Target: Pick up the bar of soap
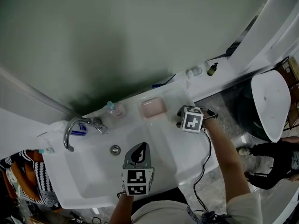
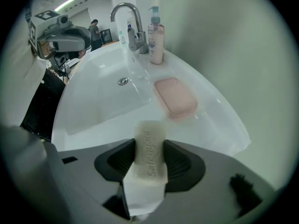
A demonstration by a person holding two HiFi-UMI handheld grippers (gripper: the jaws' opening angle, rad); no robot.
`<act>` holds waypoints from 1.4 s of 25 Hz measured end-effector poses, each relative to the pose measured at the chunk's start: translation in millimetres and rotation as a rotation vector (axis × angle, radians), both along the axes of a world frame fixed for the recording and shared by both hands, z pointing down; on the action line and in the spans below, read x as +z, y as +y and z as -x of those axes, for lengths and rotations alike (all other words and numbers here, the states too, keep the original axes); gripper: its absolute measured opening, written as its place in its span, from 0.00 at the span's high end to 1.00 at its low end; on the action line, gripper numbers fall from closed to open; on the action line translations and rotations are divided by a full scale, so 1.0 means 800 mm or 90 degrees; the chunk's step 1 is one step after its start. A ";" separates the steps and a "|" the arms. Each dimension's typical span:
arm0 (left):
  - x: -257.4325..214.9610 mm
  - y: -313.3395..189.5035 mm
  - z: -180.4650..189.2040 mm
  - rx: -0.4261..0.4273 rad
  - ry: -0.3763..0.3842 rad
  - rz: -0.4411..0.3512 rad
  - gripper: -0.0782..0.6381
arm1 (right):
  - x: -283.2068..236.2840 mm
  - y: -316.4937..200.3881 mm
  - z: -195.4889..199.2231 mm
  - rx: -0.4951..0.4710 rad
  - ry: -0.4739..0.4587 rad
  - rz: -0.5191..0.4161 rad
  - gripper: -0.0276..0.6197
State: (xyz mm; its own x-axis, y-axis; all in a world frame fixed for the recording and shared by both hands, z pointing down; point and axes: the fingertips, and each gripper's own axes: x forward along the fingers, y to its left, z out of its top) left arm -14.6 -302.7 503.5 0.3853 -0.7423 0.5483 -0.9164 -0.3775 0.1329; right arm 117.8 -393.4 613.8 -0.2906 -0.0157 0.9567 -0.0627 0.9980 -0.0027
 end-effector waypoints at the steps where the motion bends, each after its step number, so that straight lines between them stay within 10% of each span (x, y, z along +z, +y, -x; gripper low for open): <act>1: 0.000 0.000 0.000 -0.001 0.001 0.001 0.87 | 0.003 0.002 0.000 -0.001 0.000 0.003 0.64; 35: 0.011 0.000 0.013 -0.025 -0.021 0.018 0.87 | 0.038 0.020 0.001 -0.028 0.004 0.051 0.64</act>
